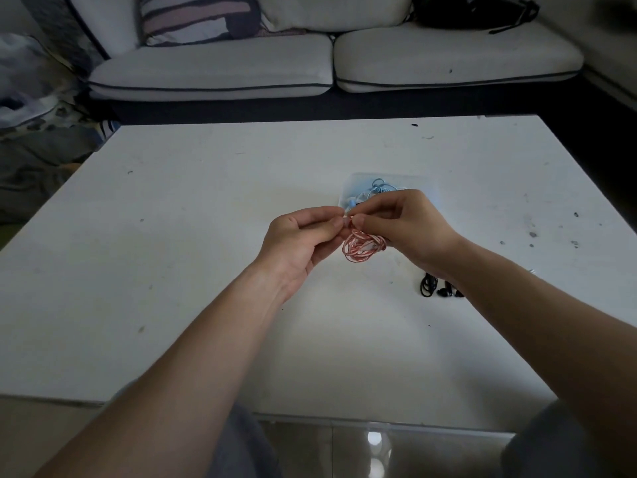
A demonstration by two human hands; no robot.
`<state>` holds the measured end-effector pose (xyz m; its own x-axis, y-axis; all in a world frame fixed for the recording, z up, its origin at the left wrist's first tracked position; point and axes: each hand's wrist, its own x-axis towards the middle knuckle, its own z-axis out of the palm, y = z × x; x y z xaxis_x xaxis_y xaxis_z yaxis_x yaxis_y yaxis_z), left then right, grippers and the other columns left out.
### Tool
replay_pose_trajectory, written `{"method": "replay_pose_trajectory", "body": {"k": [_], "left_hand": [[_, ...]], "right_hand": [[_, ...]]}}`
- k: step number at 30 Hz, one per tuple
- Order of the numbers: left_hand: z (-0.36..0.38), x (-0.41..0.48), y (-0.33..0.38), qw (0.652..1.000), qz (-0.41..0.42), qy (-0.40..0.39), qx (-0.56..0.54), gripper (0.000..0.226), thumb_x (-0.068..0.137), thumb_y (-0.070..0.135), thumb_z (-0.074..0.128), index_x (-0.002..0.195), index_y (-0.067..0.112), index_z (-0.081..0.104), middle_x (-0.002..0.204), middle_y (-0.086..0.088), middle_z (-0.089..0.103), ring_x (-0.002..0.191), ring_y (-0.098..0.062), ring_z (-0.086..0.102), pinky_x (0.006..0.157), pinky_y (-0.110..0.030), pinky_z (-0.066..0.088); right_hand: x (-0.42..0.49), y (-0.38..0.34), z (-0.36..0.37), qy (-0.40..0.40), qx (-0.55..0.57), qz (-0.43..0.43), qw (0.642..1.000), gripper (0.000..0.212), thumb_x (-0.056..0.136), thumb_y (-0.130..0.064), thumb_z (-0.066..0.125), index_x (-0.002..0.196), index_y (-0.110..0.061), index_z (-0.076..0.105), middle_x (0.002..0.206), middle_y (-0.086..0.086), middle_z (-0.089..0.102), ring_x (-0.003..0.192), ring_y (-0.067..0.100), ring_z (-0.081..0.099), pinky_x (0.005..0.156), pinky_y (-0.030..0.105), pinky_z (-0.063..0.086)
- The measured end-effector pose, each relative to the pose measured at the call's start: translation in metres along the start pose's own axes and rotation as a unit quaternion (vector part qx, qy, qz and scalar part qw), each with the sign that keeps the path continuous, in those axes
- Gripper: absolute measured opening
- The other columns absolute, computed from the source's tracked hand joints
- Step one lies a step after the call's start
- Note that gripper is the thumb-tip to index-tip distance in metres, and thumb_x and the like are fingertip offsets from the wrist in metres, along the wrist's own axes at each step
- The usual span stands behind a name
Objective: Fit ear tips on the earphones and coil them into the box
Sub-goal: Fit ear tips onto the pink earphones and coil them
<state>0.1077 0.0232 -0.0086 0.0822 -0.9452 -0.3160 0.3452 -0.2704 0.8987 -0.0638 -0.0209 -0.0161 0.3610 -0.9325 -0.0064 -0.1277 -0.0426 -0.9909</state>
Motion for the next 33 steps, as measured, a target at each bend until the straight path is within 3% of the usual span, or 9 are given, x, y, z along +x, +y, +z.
{"method": "replay_pose_trajectory", "body": {"k": [6, 11, 13, 16, 18, 22, 27, 30, 33], "left_hand": [[0.001, 0.0, -0.005, 0.999, 0.025, 0.027, 0.031, 0.012, 0.084, -0.003, 0.071, 0.09, 0.007, 0.073, 0.086, -0.013, 0.076, 0.079, -0.019, 0.073, 0.073, -0.022, 0.058], [0.005, -0.003, -0.004, 0.995, 0.052, 0.047, 0.072, 0.012, 0.085, -0.002, 0.071, 0.095, 0.004, 0.073, 0.086, -0.014, 0.076, 0.076, -0.018, 0.074, 0.063, -0.015, 0.055], [0.006, -0.002, -0.004, 0.995, 0.06, 0.042, 0.068, 0.011, 0.085, -0.004, 0.071, 0.093, 0.004, 0.073, 0.087, -0.016, 0.076, 0.077, -0.018, 0.074, 0.069, -0.019, 0.057], [0.004, 0.0, -0.003, 0.997, 0.056, 0.02, 0.043, 0.012, 0.087, -0.004, 0.068, 0.094, 0.006, 0.072, 0.086, -0.012, 0.077, 0.079, -0.017, 0.074, 0.073, -0.021, 0.057], [0.001, 0.0, -0.002, 0.997, 0.067, -0.002, 0.05, 0.014, 0.089, -0.004, 0.065, 0.094, 0.008, 0.073, 0.089, -0.012, 0.077, 0.082, -0.018, 0.074, 0.075, -0.022, 0.058], [-0.002, 0.0, -0.002, 0.983, 0.127, -0.02, 0.131, 0.015, 0.087, -0.004, 0.068, 0.096, 0.008, 0.072, 0.089, -0.012, 0.076, 0.083, -0.019, 0.074, 0.077, -0.026, 0.059], [-0.005, 0.005, -0.005, 0.931, 0.232, 0.006, 0.281, 0.014, 0.079, 0.004, 0.079, 0.087, 0.015, 0.076, 0.08, 0.001, 0.076, 0.076, -0.015, 0.073, 0.077, -0.029, 0.059], [-0.002, 0.005, -0.007, 0.923, 0.258, 0.032, 0.284, 0.013, 0.077, 0.004, 0.081, 0.083, 0.015, 0.077, 0.076, 0.007, 0.075, 0.072, -0.009, 0.072, 0.07, -0.019, 0.054], [0.001, 0.005, -0.008, 0.923, 0.269, 0.035, 0.271, 0.014, 0.076, 0.005, 0.082, 0.08, 0.018, 0.077, 0.074, 0.008, 0.075, 0.071, -0.009, 0.072, 0.07, -0.019, 0.054]], "right_hand": [[0.0, -0.001, 0.0, 0.017, -0.099, -0.034, 0.994, 0.007, 0.088, -0.007, 0.073, 0.092, -0.009, 0.077, 0.08, 0.006, 0.077, 0.077, 0.023, 0.075, 0.067, 0.035, 0.058], [0.0, 0.001, 0.007, 0.045, -0.133, -0.045, 0.989, 0.006, 0.087, -0.007, 0.072, 0.087, -0.012, 0.076, 0.075, 0.002, 0.075, 0.07, 0.018, 0.072, 0.058, 0.02, 0.054], [0.0, 0.002, 0.008, 0.052, -0.12, -0.037, 0.991, 0.008, 0.088, -0.007, 0.071, 0.087, -0.014, 0.076, 0.075, 0.001, 0.075, 0.069, 0.015, 0.072, 0.061, 0.024, 0.056], [0.001, 0.002, 0.003, 0.031, -0.027, -0.004, 0.999, 0.006, 0.09, -0.006, 0.07, 0.092, -0.007, 0.076, 0.084, 0.015, 0.076, 0.083, 0.036, 0.073, 0.076, 0.046, 0.059], [0.001, 0.001, 0.0, 0.017, 0.028, 0.016, 0.999, 0.007, 0.091, -0.004, 0.068, 0.093, -0.002, 0.074, 0.091, 0.021, 0.075, 0.085, 0.039, 0.072, 0.081, 0.052, 0.057], [0.001, 0.001, 0.002, 0.008, 0.07, 0.036, 0.997, 0.006, 0.091, -0.003, 0.067, 0.092, -0.002, 0.073, 0.09, 0.017, 0.074, 0.079, 0.026, 0.072, 0.077, 0.042, 0.06], [0.0, 0.001, 0.006, -0.013, 0.095, 0.068, 0.993, 0.009, 0.092, -0.003, 0.066, 0.086, -0.006, 0.073, 0.081, 0.011, 0.072, 0.071, 0.021, 0.068, 0.067, 0.034, 0.056], [-0.001, -0.001, 0.006, -0.018, 0.122, 0.094, 0.988, 0.013, 0.093, -0.004, 0.063, 0.085, -0.009, 0.072, 0.08, 0.009, 0.072, 0.072, 0.021, 0.066, 0.06, 0.027, 0.054], [-0.002, -0.002, 0.004, -0.028, 0.136, 0.116, 0.983, 0.02, 0.096, -0.004, 0.058, 0.082, -0.011, 0.072, 0.081, 0.009, 0.07, 0.075, 0.022, 0.065, 0.057, 0.023, 0.053]]}}
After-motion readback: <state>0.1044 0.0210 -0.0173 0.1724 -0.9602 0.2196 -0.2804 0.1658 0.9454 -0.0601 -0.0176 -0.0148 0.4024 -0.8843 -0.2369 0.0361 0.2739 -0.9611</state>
